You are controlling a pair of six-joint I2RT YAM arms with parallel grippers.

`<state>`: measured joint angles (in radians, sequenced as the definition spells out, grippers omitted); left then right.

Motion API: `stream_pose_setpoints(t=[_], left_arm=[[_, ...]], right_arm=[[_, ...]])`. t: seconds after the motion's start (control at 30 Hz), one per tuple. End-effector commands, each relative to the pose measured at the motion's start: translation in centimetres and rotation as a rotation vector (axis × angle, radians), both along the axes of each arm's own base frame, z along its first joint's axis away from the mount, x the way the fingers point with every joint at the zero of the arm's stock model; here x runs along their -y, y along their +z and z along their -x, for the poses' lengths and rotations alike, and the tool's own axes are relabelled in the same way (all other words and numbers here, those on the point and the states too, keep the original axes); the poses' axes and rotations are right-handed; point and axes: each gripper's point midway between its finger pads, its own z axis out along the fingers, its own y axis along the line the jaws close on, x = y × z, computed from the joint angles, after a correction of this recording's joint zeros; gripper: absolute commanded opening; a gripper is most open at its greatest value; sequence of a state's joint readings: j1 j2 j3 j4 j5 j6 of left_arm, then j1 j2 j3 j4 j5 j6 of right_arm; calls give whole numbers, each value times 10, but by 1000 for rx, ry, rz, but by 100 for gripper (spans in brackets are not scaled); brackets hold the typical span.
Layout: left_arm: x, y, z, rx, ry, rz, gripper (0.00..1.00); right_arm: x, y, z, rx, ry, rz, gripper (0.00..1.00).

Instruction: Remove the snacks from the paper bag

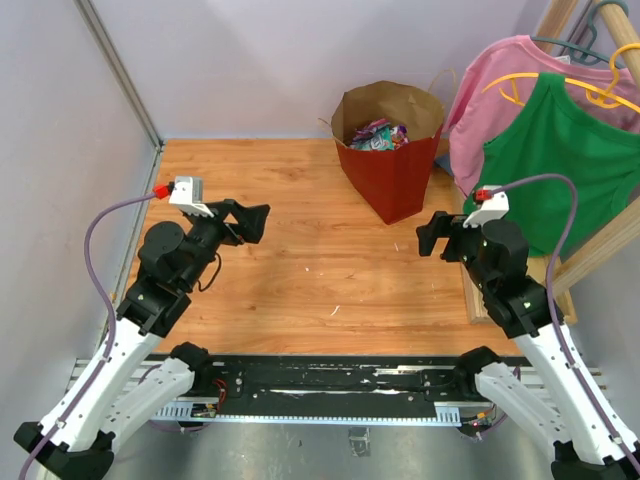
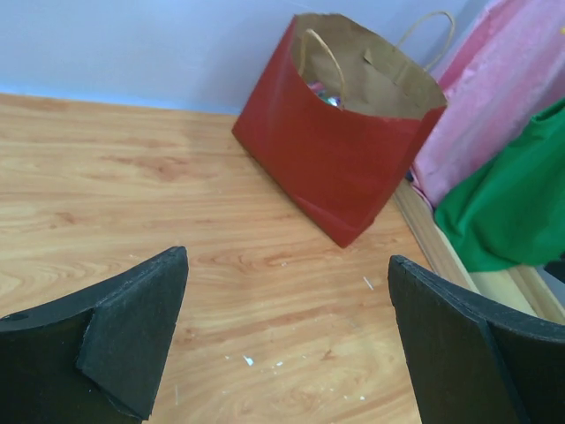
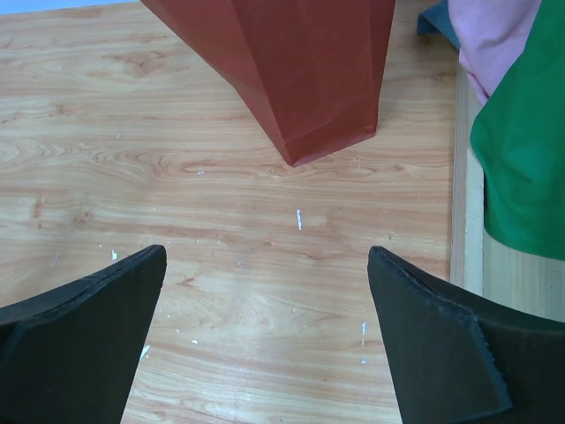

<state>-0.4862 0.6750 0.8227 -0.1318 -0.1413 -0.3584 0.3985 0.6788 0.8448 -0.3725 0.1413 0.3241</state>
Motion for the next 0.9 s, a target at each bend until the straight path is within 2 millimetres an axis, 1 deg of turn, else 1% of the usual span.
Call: stream_pose_setpoints(t=[0.0, 0.07, 0.1, 0.17, 0.2, 0.23, 0.3, 0.33, 0.37, 0.4, 0.43, 0.5, 0.53, 0.57, 0.7, 0.83, 0.87], left_arm=[[33, 8, 10, 9, -190, 34, 100], [69, 14, 31, 68, -437, 27, 100], [85, 17, 44, 116, -568, 24, 100], [110, 21, 72, 175, -815, 19, 100], [119, 22, 81, 188, -910, 12, 100], [126, 22, 87, 181, -994, 1, 100], [137, 15, 98, 135, -1164, -29, 100], [142, 5, 107, 87, -1231, -55, 100], [152, -5, 113, 119, -1250, -150, 100], [158, -12, 110, 105, -1209, -225, 100], [165, -18, 116, 74, -1216, -272, 100], [170, -21, 117, 42, -1230, -293, 100], [171, -20, 118, 46, -1234, -292, 100], [171, -18, 119, 56, -1241, -287, 100], [169, 3, 130, 143, -1273, -263, 100], [164, 22, 139, 205, -1277, -243, 100], [163, 27, 136, 215, -1247, -234, 100]], right_arm=[[9, 8, 5, 8, -39, -13, 98], [11, 0, 9, -7, -53, -27, 98], [8, -3, 10, 5, -33, -29, 98], [-8, 4, 11, 45, 87, -8, 98], [-14, 4, 13, 23, 125, -4, 98], [-16, 3, 14, -5, 138, 4, 98], [-25, 1, 15, -47, 203, 43, 98], [-28, 1, 15, -59, 231, 56, 99], [-33, 2, 14, -57, 267, 79, 99], [-38, 4, 13, -47, 294, 100, 99], [-43, 8, 12, -36, 308, 126, 99], [-53, 19, 8, 0, 335, 191, 99], [-59, 32, 6, 31, 352, 225, 99], [-66, 38, 4, 52, 367, 262, 99], [-97, 71, -7, 125, 458, 366, 99], [-117, 93, -28, 160, 521, 451, 98], [-124, 98, -33, 153, 548, 474, 98]])
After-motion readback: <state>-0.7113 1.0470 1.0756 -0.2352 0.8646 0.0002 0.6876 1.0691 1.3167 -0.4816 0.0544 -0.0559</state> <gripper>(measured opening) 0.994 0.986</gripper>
